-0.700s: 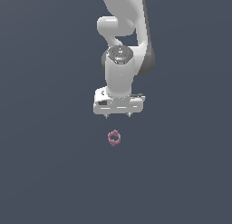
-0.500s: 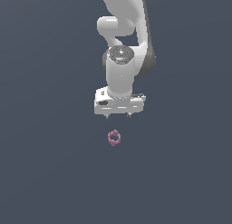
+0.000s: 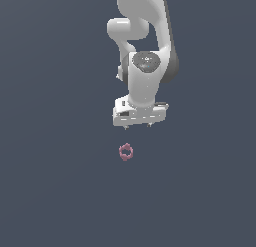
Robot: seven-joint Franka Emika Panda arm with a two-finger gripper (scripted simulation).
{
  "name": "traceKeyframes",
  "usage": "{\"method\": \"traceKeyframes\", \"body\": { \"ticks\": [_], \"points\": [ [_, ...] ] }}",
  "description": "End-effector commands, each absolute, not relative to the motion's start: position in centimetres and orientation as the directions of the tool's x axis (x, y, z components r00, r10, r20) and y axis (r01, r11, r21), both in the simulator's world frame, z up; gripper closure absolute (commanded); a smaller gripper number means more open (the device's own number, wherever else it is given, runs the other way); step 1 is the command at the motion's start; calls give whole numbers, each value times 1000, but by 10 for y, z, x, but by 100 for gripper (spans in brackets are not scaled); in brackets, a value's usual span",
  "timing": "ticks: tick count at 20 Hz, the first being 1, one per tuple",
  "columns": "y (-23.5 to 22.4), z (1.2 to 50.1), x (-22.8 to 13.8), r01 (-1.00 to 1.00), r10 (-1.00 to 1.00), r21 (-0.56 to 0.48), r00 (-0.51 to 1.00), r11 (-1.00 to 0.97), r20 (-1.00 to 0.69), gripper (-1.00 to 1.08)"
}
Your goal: Pick up the object and move it to a goal position.
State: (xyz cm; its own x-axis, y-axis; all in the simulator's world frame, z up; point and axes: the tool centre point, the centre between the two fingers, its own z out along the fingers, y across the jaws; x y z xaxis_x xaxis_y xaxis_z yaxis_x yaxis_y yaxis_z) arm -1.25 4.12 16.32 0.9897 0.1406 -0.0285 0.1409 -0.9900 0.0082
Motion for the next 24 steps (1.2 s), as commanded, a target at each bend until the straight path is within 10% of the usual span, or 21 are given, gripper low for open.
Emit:
{"method": "traceKeyframes", "body": {
  "ticks": [1, 24],
  "points": [
    [39, 162, -11, 139, 139, 8, 990, -990, -28, -92],
    [-8, 91, 46, 172, 172, 0, 985, -985, 0, -92]
  ]
}}
